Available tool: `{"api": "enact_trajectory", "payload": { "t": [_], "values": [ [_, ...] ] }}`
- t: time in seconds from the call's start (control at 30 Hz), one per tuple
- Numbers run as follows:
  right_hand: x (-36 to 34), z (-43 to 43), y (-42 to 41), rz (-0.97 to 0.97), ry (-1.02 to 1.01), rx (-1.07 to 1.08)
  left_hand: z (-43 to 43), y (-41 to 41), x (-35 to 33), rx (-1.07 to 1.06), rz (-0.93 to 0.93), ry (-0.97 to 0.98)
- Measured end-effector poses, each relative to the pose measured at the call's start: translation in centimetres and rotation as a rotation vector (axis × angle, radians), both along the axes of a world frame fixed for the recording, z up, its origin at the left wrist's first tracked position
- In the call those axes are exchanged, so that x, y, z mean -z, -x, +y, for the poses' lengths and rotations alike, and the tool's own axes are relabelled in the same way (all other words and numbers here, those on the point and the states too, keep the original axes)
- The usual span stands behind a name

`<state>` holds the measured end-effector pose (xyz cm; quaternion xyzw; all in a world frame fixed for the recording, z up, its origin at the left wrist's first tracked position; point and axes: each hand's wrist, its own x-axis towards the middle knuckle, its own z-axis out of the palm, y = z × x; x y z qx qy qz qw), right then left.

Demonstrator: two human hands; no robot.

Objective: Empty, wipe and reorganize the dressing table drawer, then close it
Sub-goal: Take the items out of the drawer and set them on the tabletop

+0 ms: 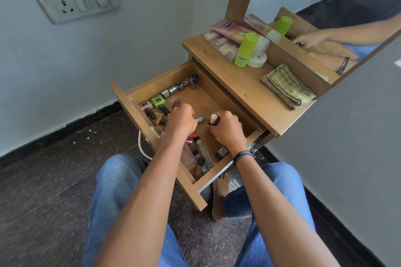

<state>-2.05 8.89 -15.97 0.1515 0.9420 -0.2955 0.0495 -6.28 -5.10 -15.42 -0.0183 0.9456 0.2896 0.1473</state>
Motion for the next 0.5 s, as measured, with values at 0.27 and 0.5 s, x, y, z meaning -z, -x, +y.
{"api": "enact_trajectory", "payload": {
  "t": [0.27, 0.5],
  "values": [
    [-0.4, 0.0, -0.5, 0.232, 0.054, 0.096, -0.1, -0.1, -0.1, 0.022, 0.026, 0.033],
    [-0.5, 0.2, -0.5, 0.255, 0.103, 0.084, -0.8, -0.1, -0.9, 0.022, 0.099, 0.028]
  ]
}}
